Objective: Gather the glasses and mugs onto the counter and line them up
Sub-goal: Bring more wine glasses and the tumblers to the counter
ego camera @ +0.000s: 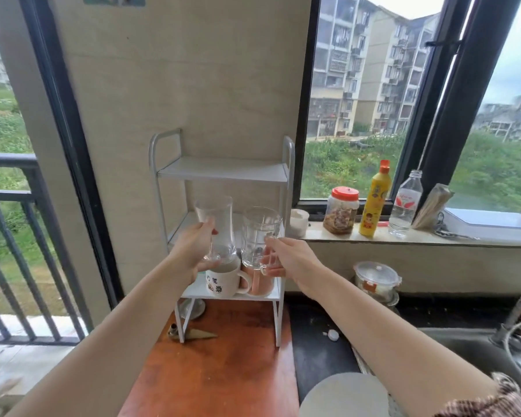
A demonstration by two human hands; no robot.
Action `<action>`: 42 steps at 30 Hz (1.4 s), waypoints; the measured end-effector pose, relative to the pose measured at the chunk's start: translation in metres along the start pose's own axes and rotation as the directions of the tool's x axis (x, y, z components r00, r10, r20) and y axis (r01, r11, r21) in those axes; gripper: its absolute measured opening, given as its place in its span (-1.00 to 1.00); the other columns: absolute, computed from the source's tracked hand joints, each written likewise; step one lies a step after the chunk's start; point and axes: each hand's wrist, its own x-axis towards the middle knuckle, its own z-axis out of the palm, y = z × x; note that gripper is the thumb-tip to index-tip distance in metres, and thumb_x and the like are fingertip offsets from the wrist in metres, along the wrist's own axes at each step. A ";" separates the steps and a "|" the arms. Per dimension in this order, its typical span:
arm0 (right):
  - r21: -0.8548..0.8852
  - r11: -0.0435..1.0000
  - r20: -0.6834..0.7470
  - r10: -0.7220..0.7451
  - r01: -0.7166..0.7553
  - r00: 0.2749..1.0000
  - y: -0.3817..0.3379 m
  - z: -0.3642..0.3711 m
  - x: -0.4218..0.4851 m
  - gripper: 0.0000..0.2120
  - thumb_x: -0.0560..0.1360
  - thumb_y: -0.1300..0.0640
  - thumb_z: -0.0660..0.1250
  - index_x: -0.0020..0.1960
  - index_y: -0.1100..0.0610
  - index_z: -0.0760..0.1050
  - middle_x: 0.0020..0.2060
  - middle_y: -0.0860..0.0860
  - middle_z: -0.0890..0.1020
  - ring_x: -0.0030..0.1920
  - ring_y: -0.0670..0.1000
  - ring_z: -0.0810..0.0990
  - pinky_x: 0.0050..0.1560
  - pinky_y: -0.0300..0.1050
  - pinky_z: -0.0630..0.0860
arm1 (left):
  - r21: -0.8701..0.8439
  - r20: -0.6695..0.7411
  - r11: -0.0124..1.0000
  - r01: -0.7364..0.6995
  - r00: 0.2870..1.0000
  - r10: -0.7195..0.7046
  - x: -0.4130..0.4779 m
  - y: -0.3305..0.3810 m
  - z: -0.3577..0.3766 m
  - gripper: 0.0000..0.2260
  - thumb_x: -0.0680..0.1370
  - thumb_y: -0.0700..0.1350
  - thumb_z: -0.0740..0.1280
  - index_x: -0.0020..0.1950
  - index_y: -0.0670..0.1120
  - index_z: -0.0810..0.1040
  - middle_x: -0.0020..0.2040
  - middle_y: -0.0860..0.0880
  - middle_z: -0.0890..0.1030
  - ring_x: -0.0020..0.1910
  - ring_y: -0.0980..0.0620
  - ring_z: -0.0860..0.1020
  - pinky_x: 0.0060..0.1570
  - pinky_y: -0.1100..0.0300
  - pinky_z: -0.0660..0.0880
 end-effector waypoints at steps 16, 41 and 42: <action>-0.098 0.988 -0.291 0.083 -0.116 0.953 0.112 -0.300 -0.271 -0.72 0.52 0.03 0.30 -0.20 0.22 0.58 -0.25 0.14 0.66 -0.36 0.00 0.58 -0.29 -0.17 0.58 | 0.109 0.359 0.989 0.101 0.924 -0.134 -0.253 -0.082 0.247 -0.78 0.59 0.10 0.18 -0.16 0.02 0.46 0.20 -0.03 0.41 -0.01 -0.32 0.55 -0.27 0.05 0.58; 0.380 0.851 -0.891 0.442 -0.362 0.103 0.313 -0.726 -0.661 -0.74 0.44 0.02 0.33 -0.27 0.20 0.60 -0.33 0.08 0.67 -0.48 0.03 0.55 -0.13 -0.02 0.62 | 0.496 0.831 0.865 0.077 0.245 -0.499 -0.617 -0.206 0.802 -0.66 0.52 0.03 0.34 0.21 -0.12 0.49 0.37 -0.19 0.40 0.23 -0.29 0.46 0.09 -0.15 0.54; 0.407 0.837 -0.885 0.461 -0.367 0.069 0.321 -0.742 -0.673 -0.74 0.43 0.01 0.33 -0.26 0.20 0.60 -0.31 0.08 0.68 -0.48 0.04 0.55 -0.11 -0.02 0.62 | 0.518 0.825 0.853 0.068 0.226 -0.518 -0.631 -0.210 0.823 -0.65 0.51 0.02 0.35 0.23 -0.12 0.48 0.37 -0.20 0.40 0.23 -0.29 0.46 0.08 -0.15 0.55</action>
